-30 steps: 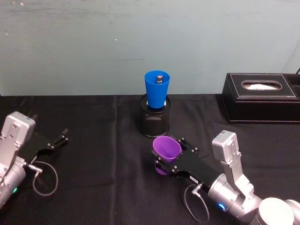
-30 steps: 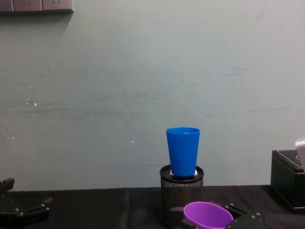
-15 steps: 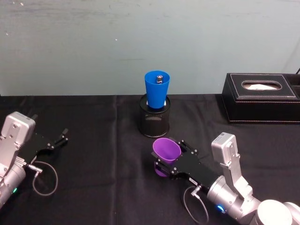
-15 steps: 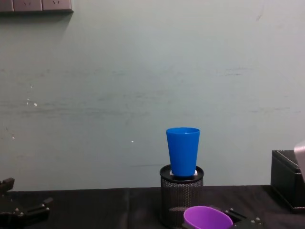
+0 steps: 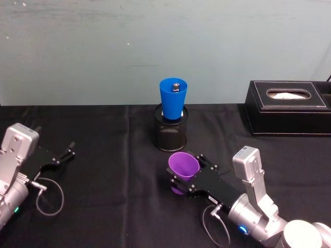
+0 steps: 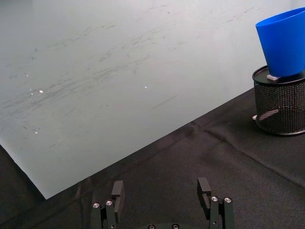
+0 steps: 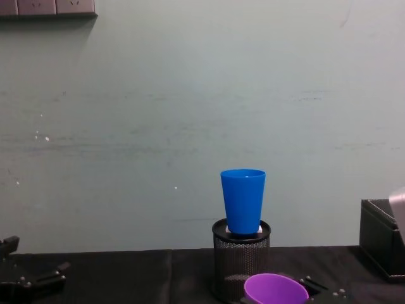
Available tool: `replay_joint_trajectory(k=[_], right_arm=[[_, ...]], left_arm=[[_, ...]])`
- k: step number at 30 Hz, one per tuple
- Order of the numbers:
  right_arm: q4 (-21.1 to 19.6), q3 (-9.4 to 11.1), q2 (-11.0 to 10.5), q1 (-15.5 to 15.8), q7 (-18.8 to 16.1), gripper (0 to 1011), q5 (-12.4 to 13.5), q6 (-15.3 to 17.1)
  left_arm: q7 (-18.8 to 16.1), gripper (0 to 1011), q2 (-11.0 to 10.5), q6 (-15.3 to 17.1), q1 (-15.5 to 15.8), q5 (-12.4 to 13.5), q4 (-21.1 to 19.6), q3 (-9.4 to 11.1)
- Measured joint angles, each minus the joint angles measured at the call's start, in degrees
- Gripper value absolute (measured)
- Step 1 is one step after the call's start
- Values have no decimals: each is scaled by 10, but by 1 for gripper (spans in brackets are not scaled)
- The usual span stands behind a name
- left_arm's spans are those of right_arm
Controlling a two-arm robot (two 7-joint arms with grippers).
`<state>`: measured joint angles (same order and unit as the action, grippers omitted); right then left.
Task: Pick up one cup with a gripper and tap it against the other cup.
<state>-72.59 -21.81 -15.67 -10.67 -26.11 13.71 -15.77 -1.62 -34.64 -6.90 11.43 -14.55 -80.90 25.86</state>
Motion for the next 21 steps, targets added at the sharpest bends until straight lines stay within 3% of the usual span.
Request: replay_joint_trajectory(k=[9, 14, 21], right_arm=[[0, 0, 0, 0, 0, 990, 1, 0], [-13, 1, -1, 0, 1, 1002, 0, 1], [-57, 18, -3, 12, 10, 1002, 11, -3]], left_arm=[[0, 1000, 0, 0, 0, 0, 0, 0], [0, 1000, 0, 0, 0, 0, 0, 0], [0, 1000, 0, 0, 0, 0, 0, 0]])
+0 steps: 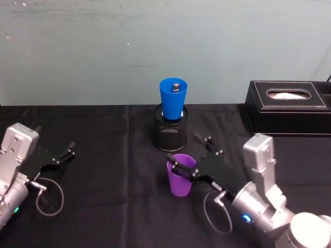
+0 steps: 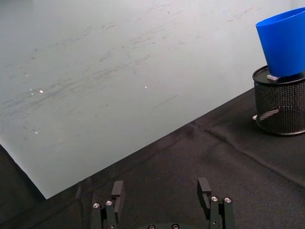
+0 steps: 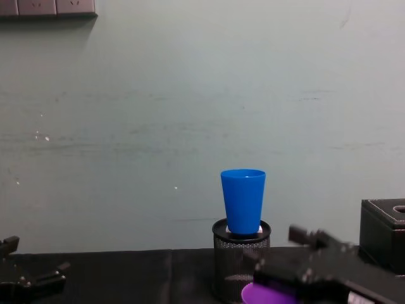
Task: Pick up one cup with a gripper and tap it against the other cup.
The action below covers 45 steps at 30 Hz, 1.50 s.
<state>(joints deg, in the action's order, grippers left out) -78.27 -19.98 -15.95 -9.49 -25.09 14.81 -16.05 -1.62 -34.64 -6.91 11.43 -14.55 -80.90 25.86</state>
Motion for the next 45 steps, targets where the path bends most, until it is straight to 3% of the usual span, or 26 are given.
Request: replay_joint_trajectory(k=[8, 11, 20, 29, 45], right_arm=[[-57, 37, 5, 30, 56, 1002, 2, 20], [-80, 62, 16, 51, 102, 1003, -7, 37], [-82, 101, 44, 76, 178, 1002, -40, 65], [-57, 120, 65, 73, 181, 1002, -36, 75], [-53, 122, 67, 72, 171, 1003, -31, 76]], left_arm=[[0, 1000, 0, 0, 0, 0, 0, 0], [0, 1000, 0, 0, 0, 0, 0, 0], [0, 1000, 0, 0, 0, 0, 0, 0], [0, 1000, 0, 0, 0, 0, 0, 0], [0, 1000, 0, 0, 0, 0, 0, 0]])
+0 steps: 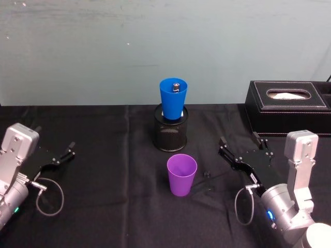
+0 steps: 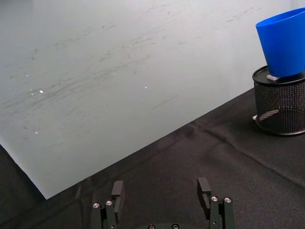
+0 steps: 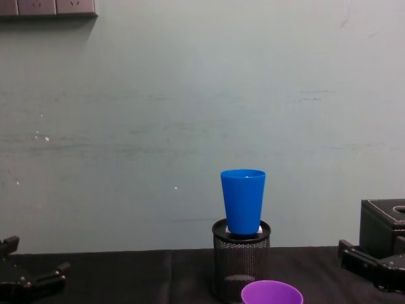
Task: Pick up one cup with a gripper and tap it against the other cup.
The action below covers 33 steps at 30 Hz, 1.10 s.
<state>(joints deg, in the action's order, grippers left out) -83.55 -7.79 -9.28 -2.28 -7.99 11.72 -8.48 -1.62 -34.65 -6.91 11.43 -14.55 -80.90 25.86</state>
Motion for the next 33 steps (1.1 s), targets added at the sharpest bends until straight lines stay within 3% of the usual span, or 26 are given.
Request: replay_joint_trajectory(k=[33], right_arm=[[-2, -1, -1, 0, 2, 1002, -2, -1]], left_arm=[[0, 1000, 0, 0, 0, 0, 0, 0]])
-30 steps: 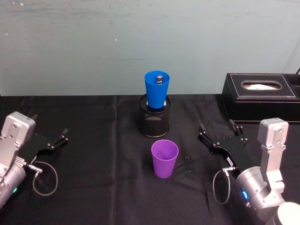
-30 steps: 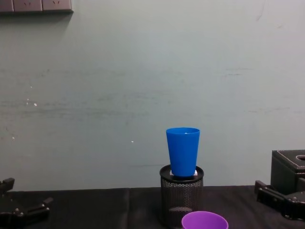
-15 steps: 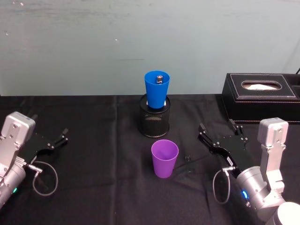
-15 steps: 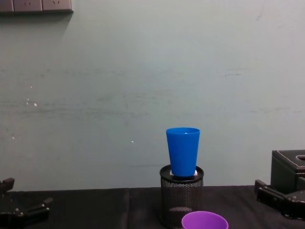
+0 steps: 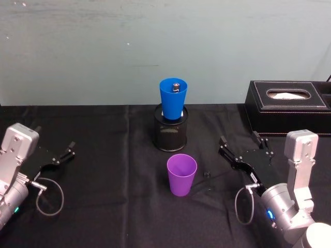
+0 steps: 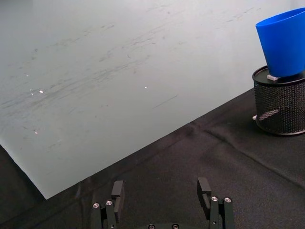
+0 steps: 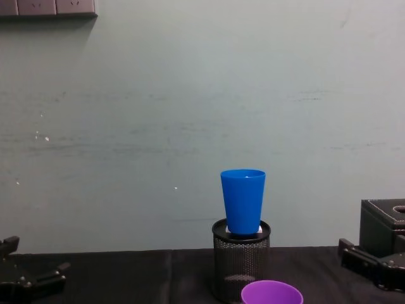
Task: Pick up one cup with a gripper and tap it against the other cup.
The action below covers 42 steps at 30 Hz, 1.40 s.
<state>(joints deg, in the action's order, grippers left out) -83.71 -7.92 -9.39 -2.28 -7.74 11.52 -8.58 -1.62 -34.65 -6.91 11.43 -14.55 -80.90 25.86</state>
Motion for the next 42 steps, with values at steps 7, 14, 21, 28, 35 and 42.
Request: replay_joint_trajectory(k=[7, 14, 21, 28, 35, 42], right_arm=[[0, 0, 0, 0, 0, 1003, 0, 0], [0, 0, 0, 0, 0, 1002, 0, 0], [0, 0, 0, 0, 0, 1003, 0, 0], [0, 0, 0, 0, 0, 1003, 0, 0], [0, 0, 0, 0, 0, 1003, 0, 0], [0, 0, 0, 0, 0, 1003, 0, 0]], left_arm=[[0, 1000, 0, 0, 0, 0, 0, 0], [0, 1000, 0, 0, 0, 0, 0, 0], [0, 1000, 0, 0, 0, 0, 0, 0], [0, 1000, 0, 0, 0, 0, 0, 0], [0, 1000, 0, 0, 0, 0, 0, 0], [0, 1000, 0, 0, 0, 0, 0, 0]])
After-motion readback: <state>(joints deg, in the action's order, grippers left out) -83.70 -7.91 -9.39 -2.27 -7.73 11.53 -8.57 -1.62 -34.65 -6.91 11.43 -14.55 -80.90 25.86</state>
